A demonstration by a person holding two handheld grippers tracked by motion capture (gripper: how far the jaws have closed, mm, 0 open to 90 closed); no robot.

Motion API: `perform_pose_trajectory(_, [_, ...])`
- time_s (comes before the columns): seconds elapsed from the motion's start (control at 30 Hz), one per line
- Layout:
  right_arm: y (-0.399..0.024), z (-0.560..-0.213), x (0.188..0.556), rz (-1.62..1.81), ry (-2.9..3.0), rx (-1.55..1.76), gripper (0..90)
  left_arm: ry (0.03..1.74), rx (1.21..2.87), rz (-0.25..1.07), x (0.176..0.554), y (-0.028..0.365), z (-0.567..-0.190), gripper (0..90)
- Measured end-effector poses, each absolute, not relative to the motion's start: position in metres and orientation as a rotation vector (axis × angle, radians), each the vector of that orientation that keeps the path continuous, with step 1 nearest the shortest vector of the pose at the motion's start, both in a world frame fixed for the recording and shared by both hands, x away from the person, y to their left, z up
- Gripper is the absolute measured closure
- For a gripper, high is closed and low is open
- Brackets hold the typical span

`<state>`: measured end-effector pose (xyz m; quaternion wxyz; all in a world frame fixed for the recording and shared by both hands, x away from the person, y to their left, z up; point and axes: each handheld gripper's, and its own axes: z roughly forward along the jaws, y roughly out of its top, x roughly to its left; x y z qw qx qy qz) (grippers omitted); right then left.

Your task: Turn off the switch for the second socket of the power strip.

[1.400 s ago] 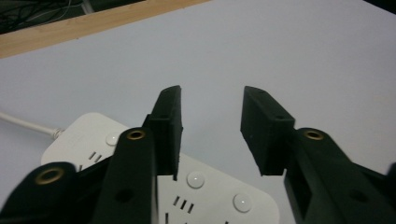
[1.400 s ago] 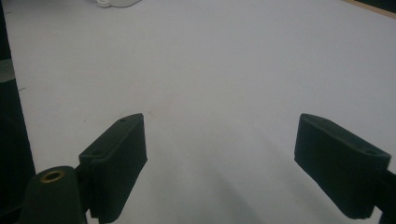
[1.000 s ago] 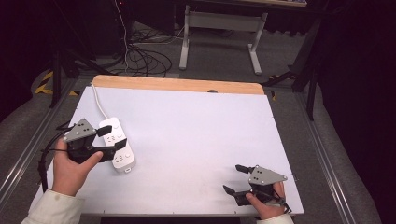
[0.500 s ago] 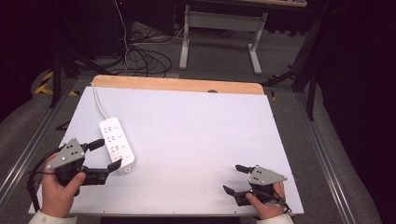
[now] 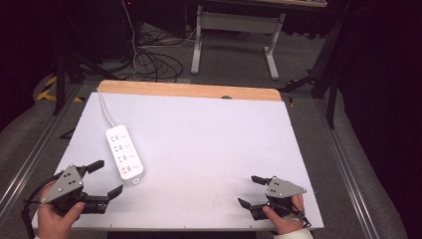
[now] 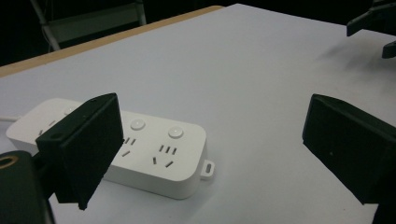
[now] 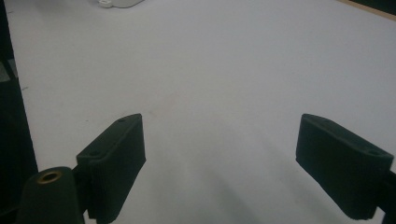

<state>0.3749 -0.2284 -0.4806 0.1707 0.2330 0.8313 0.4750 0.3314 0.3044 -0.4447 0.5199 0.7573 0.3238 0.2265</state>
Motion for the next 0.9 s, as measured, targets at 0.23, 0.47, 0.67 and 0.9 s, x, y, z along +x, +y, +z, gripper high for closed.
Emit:
perform_pose_trajectory(0.23, [-0.229, -0.481, 0.375, 1.353, 2.362, 0.66, 16.2, 0.842, 1.825, 0.485, 0.326, 0.31, -0.46, 7.1])
perform_pose_trajectory(0.47, [-0.229, -0.481, 0.375, 1.351, 2.368, 0.654, 15.1, 0.887, 1.868, 0.506, 0.322, 0.316, -0.478, 8.7])
perform_pose_trajectory(0.67, [-0.23, -0.482, 0.376, 1.343, 2.371, 0.661, 15.1, 0.856, 1.916, 0.537, 0.318, 0.317, -0.486, 9.0])
perform_pose_trajectory(0.9, [-0.231, -0.483, 0.378, 1.337, 2.375, 0.67, 14.7, 0.917, 1.865, 0.455, 0.321, 0.316, -0.487, 9.5])
